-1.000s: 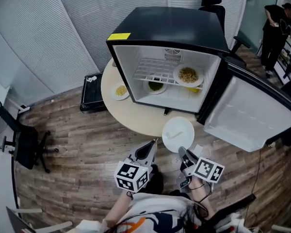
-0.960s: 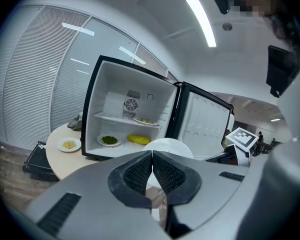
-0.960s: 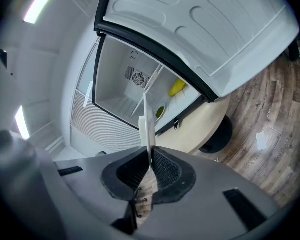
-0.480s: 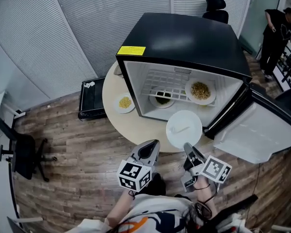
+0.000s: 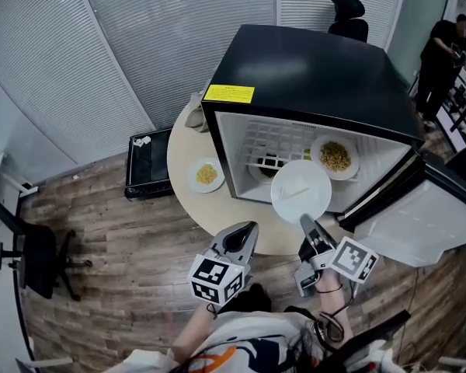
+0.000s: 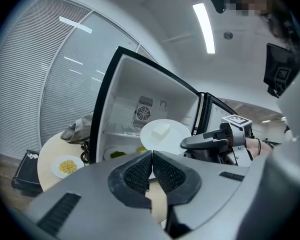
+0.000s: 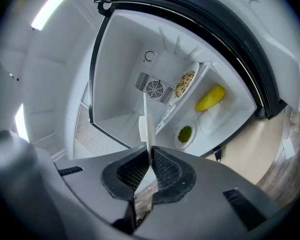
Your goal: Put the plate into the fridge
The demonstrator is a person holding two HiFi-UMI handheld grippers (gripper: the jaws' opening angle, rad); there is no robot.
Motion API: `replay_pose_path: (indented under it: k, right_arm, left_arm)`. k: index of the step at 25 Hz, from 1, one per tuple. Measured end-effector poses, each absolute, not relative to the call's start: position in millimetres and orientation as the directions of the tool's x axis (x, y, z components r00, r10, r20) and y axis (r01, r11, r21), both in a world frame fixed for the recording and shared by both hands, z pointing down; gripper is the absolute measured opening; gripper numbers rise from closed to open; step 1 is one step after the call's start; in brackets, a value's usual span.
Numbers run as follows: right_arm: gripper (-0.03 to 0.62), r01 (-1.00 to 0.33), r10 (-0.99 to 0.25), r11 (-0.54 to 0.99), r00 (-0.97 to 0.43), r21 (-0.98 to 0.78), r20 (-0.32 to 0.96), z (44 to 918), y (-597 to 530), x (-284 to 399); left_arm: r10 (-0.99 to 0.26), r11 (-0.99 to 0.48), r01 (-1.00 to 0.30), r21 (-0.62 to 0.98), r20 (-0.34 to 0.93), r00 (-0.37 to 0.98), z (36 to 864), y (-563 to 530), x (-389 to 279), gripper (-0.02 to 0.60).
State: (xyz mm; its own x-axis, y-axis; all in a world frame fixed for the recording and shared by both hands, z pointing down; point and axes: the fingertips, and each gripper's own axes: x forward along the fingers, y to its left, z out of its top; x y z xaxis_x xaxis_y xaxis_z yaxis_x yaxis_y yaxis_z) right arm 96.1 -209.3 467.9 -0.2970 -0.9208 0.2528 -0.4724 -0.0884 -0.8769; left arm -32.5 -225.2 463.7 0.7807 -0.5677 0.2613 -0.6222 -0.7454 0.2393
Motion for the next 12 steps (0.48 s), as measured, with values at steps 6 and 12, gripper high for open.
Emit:
replay_pose_path:
  k: [6, 12]
  right_arm:
    - [0.026, -0.488, -0.925, -0.088, -0.283, -0.868, 0.252, 467.2, -227.0, 96.2]
    - [0.026, -0.493, -0.924, -0.085, -0.285, -0.866, 0.253, 464.1, -241.5, 95.9]
  left_arm:
    - [-0.561, -0.746, -0.616, 0.256, 0.259, 0.787, 467.2, -230.5, -40.2, 0.014]
    - [-0.564, -0.742, -0.615, 0.266, 0.247, 0.788, 464.1, -231.5, -41.2, 0.014]
